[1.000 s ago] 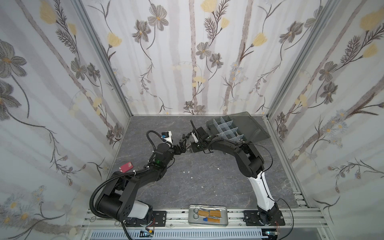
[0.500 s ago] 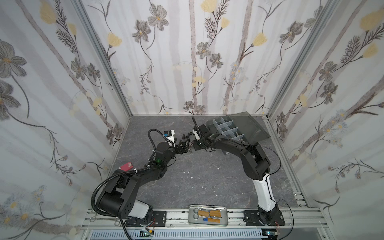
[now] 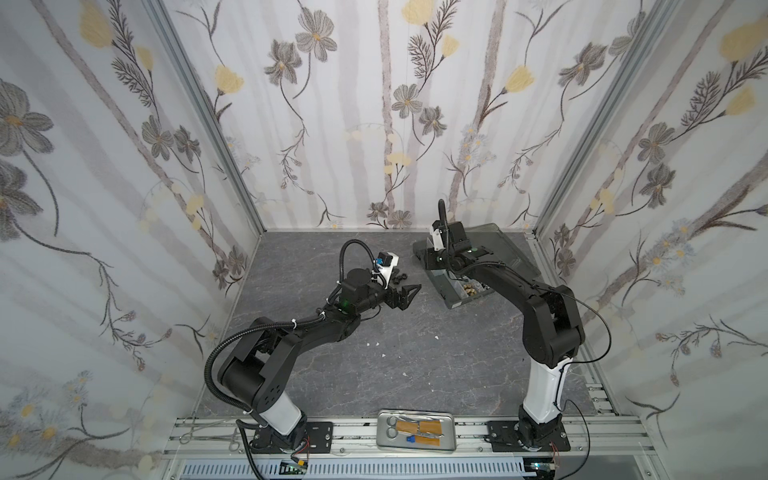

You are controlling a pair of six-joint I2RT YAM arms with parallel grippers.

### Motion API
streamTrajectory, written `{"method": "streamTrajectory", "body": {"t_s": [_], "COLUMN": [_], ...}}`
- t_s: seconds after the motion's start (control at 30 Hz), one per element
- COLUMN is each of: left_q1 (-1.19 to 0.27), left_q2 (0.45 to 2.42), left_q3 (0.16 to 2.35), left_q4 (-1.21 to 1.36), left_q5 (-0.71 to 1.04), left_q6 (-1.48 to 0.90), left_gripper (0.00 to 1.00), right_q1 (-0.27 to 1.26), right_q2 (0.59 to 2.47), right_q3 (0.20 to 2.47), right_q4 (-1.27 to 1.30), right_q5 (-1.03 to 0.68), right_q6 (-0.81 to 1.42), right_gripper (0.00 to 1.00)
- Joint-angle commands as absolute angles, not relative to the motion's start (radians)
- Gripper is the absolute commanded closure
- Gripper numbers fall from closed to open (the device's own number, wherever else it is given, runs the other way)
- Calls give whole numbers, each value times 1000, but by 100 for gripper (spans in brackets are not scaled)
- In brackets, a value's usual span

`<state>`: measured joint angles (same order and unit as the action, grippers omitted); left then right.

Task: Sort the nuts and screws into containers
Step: 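Carry the silver bolt in the right gripper over a box compartment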

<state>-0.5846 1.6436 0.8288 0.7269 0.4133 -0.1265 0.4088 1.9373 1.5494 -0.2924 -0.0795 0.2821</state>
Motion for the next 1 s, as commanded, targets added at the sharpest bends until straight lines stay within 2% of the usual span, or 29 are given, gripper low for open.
{"method": "streamTrajectory", "body": {"t_s": [0.0, 0.27, 0.7, 0.83, 0.97], "left_q1": [-608, -656, -657, -656, -656], "left_q2": [1693, 1794, 1759, 1718, 1689], "left_q3": [901, 989, 998, 965, 945], "left_q4": [659, 659, 605, 608, 602], "left_q5": [427, 436, 382, 329, 267], "left_q6": [-78, -86, -82, -69, -66], "left_gripper": [0, 0, 0, 0, 0], "right_q1": [332, 129, 105, 104, 104], "right_q2": [1913, 1925, 2091, 2130, 2143], "right_q3": [1518, 1472, 1632, 1653, 1655], "right_q4": [-276, -258, -255, -249, -251], "right_q5": [-57, -64, -21, -10, 1], "right_q6": [234, 51, 5, 13, 23], "right_gripper": [100, 100, 97, 92, 80]}}
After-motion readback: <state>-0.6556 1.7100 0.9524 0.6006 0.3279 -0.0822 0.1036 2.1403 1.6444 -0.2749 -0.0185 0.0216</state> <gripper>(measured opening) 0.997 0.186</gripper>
